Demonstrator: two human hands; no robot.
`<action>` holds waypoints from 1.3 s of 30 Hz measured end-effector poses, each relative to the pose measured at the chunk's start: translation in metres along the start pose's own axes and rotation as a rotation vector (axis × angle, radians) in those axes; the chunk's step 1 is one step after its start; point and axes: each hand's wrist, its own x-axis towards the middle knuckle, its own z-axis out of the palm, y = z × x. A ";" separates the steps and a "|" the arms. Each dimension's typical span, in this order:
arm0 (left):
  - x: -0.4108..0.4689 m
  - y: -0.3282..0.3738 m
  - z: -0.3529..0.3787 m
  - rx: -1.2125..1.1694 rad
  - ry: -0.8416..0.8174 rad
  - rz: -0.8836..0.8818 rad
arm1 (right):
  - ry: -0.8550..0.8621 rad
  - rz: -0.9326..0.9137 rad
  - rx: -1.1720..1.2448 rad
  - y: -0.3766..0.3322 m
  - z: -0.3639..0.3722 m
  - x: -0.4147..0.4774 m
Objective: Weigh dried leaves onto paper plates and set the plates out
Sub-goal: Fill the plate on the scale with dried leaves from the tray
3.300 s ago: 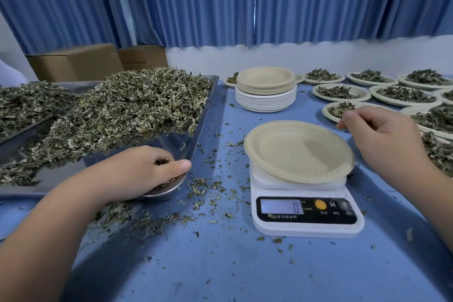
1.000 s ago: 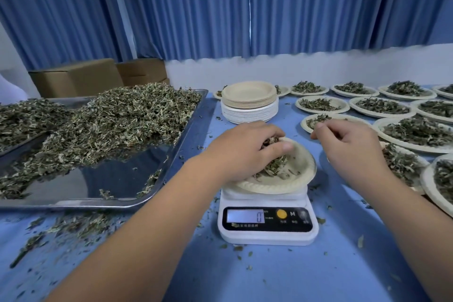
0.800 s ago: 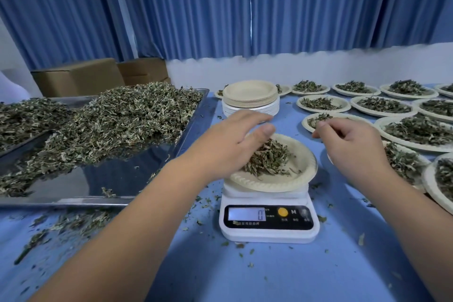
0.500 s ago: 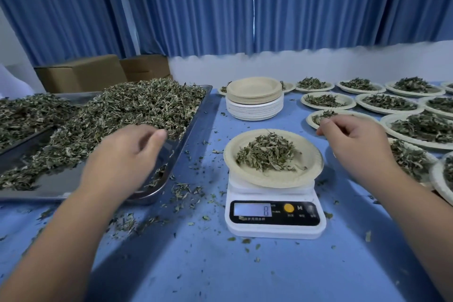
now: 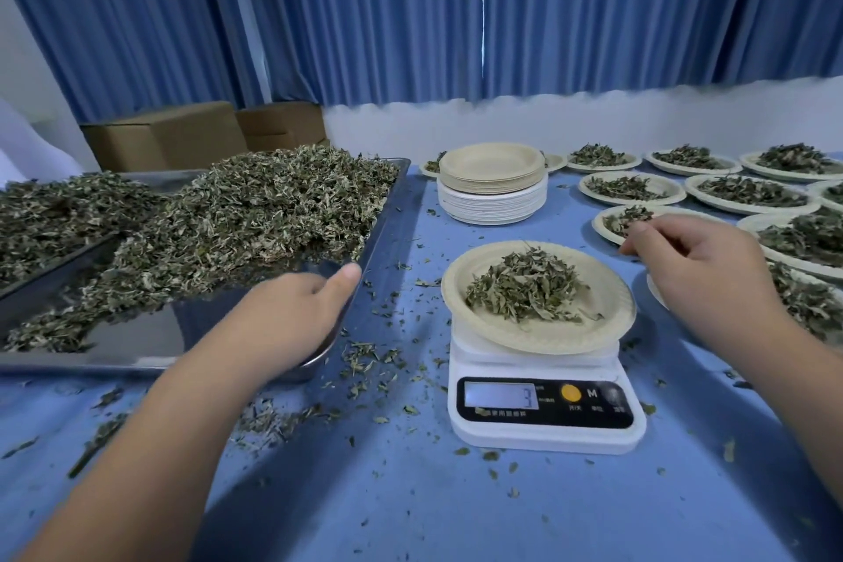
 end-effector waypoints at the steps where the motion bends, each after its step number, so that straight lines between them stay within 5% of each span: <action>1: 0.007 0.000 -0.005 -0.002 0.067 0.007 | -0.003 -0.002 0.000 0.000 0.000 0.000; 6: 0.074 -0.014 -0.026 0.096 0.284 0.018 | -0.001 -0.019 0.000 0.000 0.001 0.001; 15: 0.167 -0.034 -0.001 0.328 -0.073 0.030 | -0.012 -0.050 -0.019 0.002 0.000 0.001; 24: 0.161 -0.028 -0.018 0.210 -0.338 0.103 | -0.044 -0.005 -0.020 -0.001 0.006 0.001; 27: 0.160 -0.024 -0.026 -0.024 -0.157 0.130 | -0.041 -0.002 -0.035 -0.003 0.006 0.000; 31: 0.166 -0.035 -0.021 0.259 0.089 0.097 | -0.052 -0.001 -0.037 -0.005 0.005 -0.003; 35: 0.171 -0.063 -0.012 0.272 -0.106 -0.207 | -0.036 0.002 -0.025 -0.003 0.004 -0.001; 39: 0.170 -0.071 -0.012 0.212 -0.242 -0.108 | -0.035 0.003 -0.025 0.000 0.005 0.001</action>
